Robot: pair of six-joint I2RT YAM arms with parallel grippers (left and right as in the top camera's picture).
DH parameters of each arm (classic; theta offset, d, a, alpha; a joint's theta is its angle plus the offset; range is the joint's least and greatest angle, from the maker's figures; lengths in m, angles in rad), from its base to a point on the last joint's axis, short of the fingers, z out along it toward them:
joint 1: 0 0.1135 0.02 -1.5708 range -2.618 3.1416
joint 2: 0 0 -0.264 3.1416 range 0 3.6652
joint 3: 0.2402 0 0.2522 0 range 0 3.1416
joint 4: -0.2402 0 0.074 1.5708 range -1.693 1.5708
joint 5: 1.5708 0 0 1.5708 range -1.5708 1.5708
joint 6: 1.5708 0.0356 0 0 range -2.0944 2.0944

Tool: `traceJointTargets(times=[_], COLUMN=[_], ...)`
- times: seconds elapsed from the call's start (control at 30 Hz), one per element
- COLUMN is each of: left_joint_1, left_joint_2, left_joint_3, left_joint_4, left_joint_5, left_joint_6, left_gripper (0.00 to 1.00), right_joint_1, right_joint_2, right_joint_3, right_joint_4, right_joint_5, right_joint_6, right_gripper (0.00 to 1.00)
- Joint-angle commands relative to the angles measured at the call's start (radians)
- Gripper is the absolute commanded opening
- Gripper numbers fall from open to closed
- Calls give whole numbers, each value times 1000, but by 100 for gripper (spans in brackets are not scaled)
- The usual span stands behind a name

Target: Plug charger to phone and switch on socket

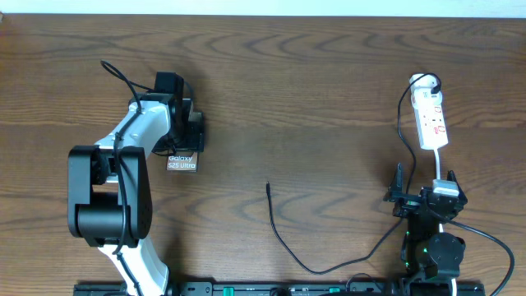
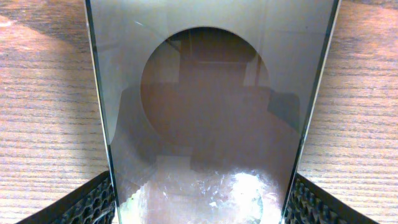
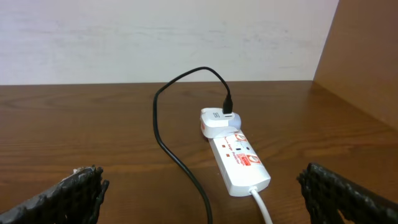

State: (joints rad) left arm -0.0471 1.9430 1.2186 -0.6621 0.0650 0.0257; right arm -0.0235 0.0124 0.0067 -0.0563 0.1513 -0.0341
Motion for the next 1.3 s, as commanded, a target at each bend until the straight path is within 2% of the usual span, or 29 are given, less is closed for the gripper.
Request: traceJointTargets(times=[0.0,0.1,0.53,1.07,1.27], left_joint_1=[1,1,1,1,1], left_joint_2=[14,14,-7,-219,-304], left_joint_3=[-24,-24,18,23,23], left_joint_4=[-2,-1,-10,-14,-16], left_joint_5=[-6,-6,-6,-5,82], left_joint_6=[-4,-3,-1,-5,-26], left_gripper=[11,8,7,7,8], right_joint_1=[18,18,18,18,18], right_joint_2=[-5,-5,-5,-5,-5], right_joint_3=[-1,-1,-1,-1,-1], right_joint_4=[-4,-4,-4,-4,-4], right_joint_5=[7,7,7,7,7], right_joint_6=[-8,-8,-8,-8,-8], right_gripper=[99,99,99,99,99])
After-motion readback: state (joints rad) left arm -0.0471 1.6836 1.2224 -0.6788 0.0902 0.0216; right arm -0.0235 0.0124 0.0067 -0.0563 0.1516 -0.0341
